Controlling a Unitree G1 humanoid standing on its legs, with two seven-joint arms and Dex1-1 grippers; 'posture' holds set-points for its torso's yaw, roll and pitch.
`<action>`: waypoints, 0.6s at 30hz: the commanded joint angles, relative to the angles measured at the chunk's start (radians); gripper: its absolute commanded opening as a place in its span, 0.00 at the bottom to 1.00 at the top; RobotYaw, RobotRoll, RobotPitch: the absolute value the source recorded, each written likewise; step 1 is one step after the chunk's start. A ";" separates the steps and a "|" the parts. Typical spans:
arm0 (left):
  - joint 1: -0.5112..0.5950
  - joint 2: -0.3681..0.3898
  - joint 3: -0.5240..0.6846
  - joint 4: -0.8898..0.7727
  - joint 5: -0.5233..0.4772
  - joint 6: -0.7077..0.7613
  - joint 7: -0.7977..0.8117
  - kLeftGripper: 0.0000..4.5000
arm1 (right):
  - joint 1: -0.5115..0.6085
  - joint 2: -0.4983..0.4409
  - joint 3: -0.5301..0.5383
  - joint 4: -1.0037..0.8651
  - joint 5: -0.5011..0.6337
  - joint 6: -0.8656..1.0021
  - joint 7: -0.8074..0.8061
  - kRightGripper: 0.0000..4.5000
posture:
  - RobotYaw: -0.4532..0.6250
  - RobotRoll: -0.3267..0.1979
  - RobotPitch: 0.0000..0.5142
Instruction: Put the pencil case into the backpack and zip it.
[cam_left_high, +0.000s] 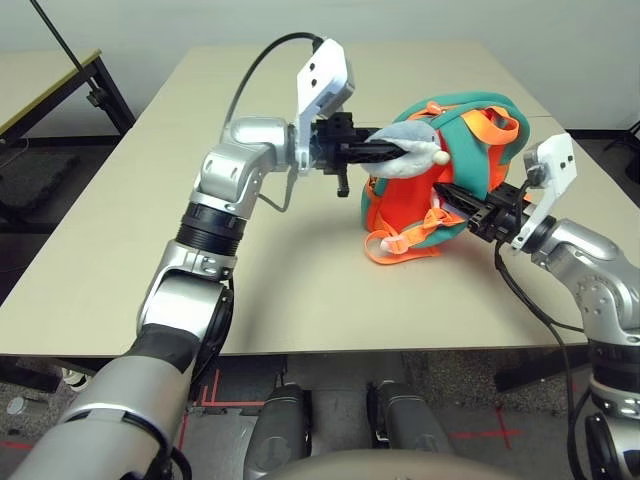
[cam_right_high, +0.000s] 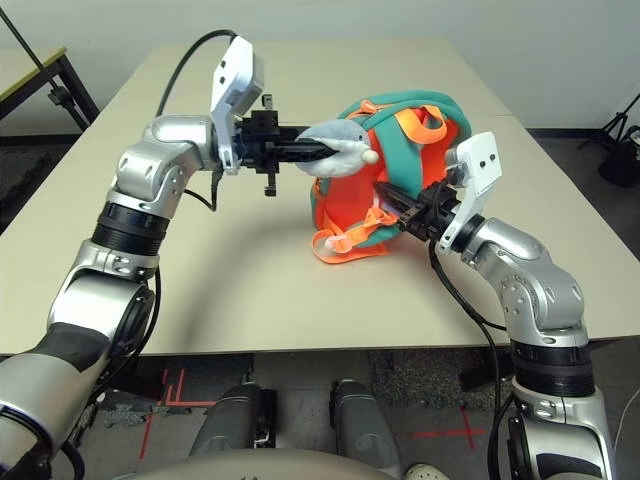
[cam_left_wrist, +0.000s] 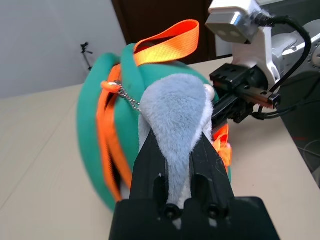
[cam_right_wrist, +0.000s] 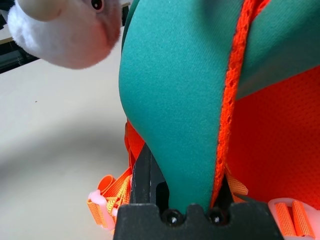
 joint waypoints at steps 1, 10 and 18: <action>0.023 0.058 0.033 -0.051 -0.019 0.026 -0.001 0.04 | -0.024 0.009 0.020 0.029 -0.005 -0.011 0.017 0.02 | 0.50 0.62 0.10; 0.162 0.161 0.057 -0.117 -0.017 0.081 0.024 0.04 | -0.046 0.012 0.026 0.051 -0.017 -0.013 0.030 0.02 | 0.51 0.62 0.09; 0.262 0.181 0.055 -0.066 0.005 0.043 0.076 0.04 | -0.057 0.009 0.028 0.069 -0.024 -0.021 0.036 0.02 | 0.52 0.62 0.08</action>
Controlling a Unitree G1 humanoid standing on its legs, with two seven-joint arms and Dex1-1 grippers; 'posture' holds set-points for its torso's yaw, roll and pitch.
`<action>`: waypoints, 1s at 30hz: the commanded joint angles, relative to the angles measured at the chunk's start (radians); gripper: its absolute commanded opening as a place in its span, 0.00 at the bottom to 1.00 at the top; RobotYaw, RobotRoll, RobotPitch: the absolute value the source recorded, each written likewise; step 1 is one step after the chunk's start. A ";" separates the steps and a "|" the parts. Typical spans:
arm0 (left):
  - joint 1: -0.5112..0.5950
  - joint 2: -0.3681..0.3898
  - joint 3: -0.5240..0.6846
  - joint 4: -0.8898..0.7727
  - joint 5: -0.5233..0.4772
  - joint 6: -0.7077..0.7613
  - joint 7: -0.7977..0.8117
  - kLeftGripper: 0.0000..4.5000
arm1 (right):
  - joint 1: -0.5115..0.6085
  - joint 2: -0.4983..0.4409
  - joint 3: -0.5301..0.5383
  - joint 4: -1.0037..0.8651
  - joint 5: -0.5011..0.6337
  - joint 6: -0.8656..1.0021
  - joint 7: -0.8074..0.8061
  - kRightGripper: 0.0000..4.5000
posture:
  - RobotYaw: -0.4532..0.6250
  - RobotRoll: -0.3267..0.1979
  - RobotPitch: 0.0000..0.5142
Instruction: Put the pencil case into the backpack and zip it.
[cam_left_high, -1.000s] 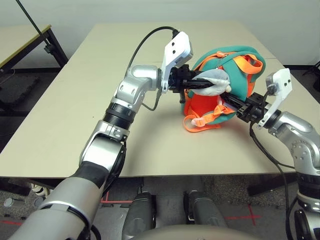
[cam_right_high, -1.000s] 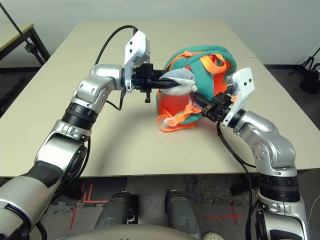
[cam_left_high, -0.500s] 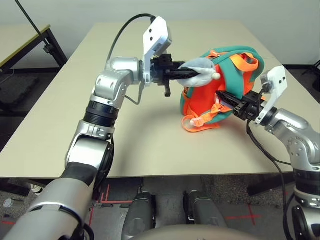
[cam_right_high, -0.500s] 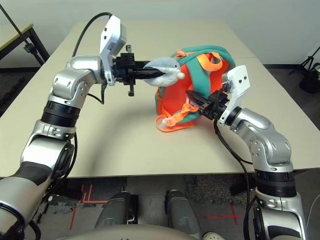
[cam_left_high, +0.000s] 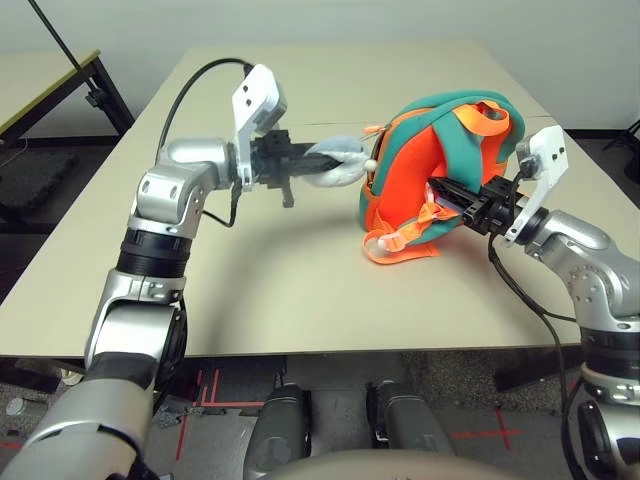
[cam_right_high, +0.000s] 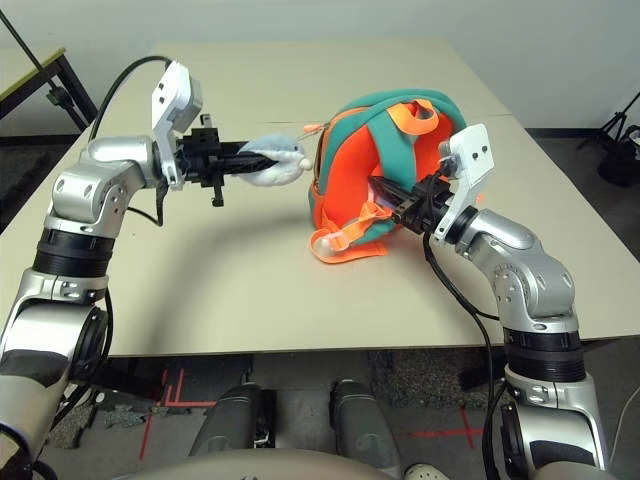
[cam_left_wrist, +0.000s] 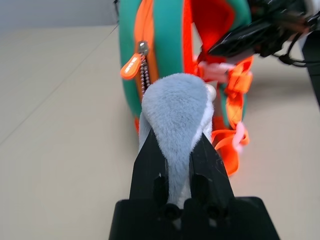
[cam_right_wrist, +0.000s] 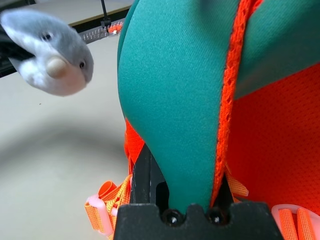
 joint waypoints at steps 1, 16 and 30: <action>0.053 0.006 0.008 0.032 0.019 -0.016 0.032 0.04 | -0.014 0.000 0.012 0.014 -0.012 -0.012 0.009 0.02 | 0.52 0.62 0.08; 0.152 -0.075 -0.058 0.338 0.101 -0.145 0.068 0.04 | -0.006 -0.007 0.005 0.007 -0.022 -0.010 0.010 0.02 | 0.50 0.62 0.08; 0.175 0.108 -0.028 0.336 0.101 -0.031 -0.004 1.00 | 0.051 -0.095 0.043 -0.032 -0.009 0.033 0.102 0.02 | 0.51 0.62 0.11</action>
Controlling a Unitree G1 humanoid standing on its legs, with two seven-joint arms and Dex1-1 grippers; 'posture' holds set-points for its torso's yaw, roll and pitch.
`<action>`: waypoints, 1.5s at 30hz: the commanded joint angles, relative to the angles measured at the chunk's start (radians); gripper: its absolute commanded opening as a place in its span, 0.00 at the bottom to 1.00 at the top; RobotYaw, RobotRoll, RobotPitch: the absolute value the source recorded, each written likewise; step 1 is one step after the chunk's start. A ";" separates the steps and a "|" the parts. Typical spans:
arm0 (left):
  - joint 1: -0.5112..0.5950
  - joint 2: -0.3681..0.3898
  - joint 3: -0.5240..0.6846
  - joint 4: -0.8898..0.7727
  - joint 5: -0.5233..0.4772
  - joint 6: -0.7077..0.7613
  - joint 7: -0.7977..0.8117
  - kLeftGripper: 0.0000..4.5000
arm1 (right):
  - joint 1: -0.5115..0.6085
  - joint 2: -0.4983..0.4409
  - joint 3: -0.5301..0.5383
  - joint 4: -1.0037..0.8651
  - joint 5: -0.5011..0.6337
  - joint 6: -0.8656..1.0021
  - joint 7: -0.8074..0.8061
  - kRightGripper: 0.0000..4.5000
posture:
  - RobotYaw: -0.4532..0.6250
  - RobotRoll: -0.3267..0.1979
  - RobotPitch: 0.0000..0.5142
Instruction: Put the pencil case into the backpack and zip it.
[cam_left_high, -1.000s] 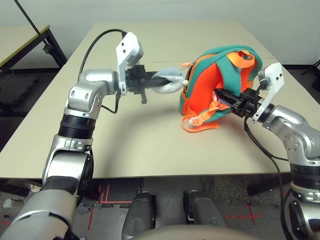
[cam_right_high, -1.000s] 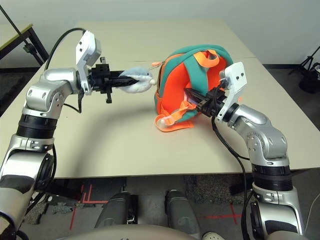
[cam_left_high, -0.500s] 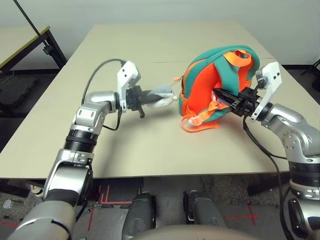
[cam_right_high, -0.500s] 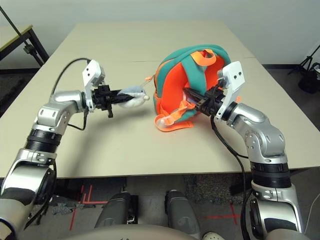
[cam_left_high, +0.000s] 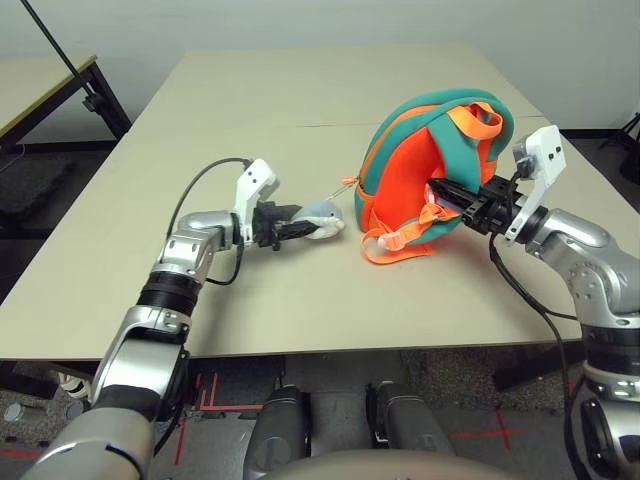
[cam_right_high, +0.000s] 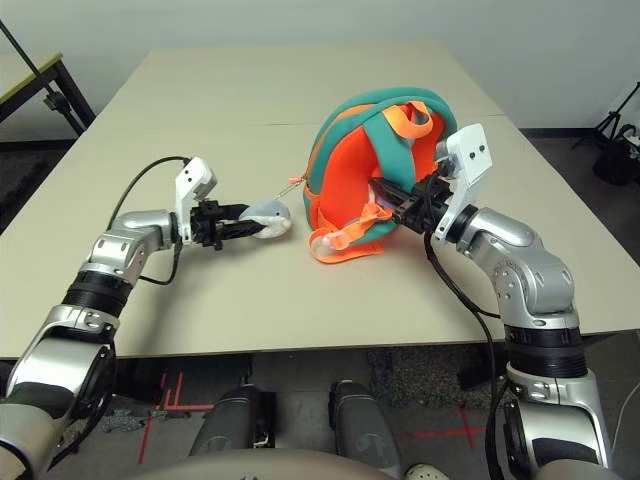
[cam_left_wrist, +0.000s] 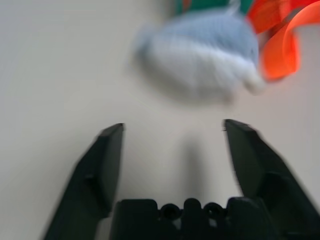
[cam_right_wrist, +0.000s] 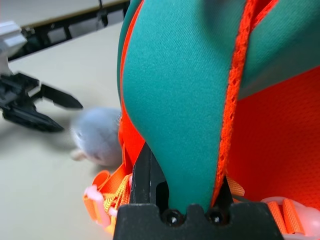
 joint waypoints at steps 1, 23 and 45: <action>0.032 0.074 0.007 -0.027 0.010 0.058 -0.055 1.00 | 0.043 -0.050 0.030 -0.037 0.009 0.030 0.072 0.10 | 0.51 0.62 0.11; 0.197 0.125 0.294 -0.098 -0.003 -0.055 0.259 1.00 | 0.101 -0.322 -0.146 0.472 -0.126 -0.238 0.254 0.99 | 0.54 0.62 0.12; 0.179 -0.176 0.475 0.121 0.035 -0.432 0.880 1.00 | -0.229 0.058 -0.286 1.225 -0.287 -0.921 -0.543 0.99 | 0.58 0.62 0.15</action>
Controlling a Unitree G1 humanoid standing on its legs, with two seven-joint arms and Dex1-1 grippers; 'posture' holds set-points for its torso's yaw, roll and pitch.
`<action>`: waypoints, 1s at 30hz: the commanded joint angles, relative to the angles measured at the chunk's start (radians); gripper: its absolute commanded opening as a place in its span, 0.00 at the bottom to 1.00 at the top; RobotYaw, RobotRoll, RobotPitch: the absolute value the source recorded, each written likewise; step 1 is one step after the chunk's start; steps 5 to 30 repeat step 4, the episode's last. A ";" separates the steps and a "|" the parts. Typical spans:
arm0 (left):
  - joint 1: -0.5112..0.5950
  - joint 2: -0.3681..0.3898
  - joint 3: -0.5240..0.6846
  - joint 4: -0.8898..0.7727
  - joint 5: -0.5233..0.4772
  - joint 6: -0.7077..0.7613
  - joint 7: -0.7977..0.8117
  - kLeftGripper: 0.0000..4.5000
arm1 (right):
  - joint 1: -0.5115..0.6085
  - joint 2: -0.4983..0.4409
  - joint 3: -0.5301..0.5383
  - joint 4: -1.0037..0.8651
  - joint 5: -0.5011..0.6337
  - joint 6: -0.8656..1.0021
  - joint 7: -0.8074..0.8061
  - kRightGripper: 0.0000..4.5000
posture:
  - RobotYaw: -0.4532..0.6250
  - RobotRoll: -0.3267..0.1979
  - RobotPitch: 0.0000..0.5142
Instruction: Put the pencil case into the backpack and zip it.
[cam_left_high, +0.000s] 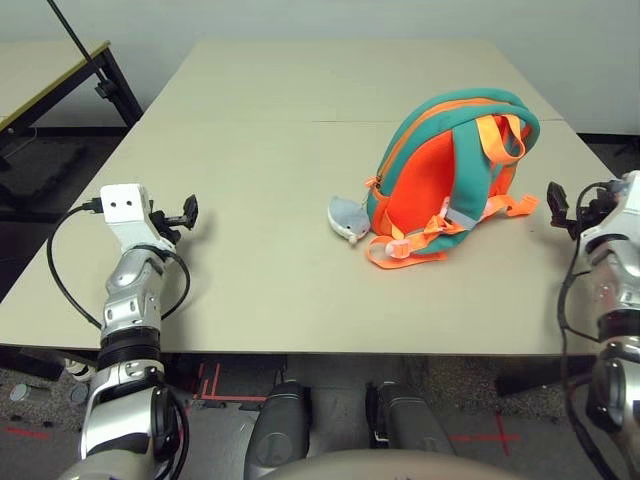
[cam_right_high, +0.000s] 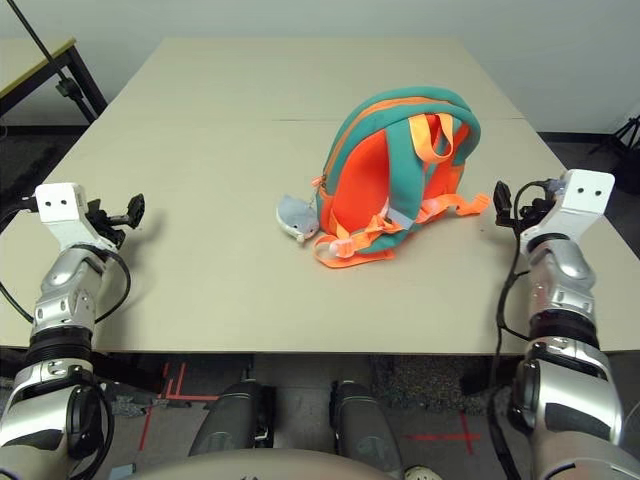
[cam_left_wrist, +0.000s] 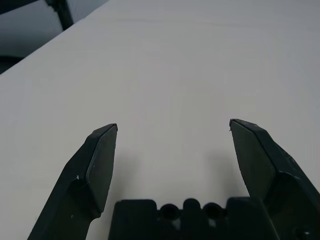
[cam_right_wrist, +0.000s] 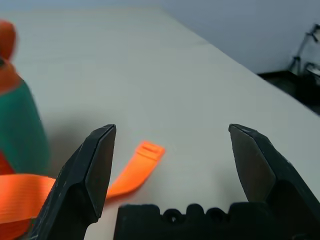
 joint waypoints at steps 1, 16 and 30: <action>-0.042 -0.009 -0.012 0.068 0.012 -0.026 0.015 1.00 | -0.026 0.018 -0.018 0.062 -0.009 -0.052 -0.075 0.99 | 0.58 0.62 0.14; -0.068 -0.011 -0.015 0.100 0.021 -0.048 0.039 1.00 | -0.038 0.026 -0.020 0.082 -0.013 -0.076 -0.129 0.99 | 0.58 0.62 0.14; -0.068 -0.011 -0.015 0.100 0.021 -0.048 0.039 1.00 | -0.038 0.026 -0.020 0.082 -0.013 -0.076 -0.129 0.99 | 0.58 0.62 0.14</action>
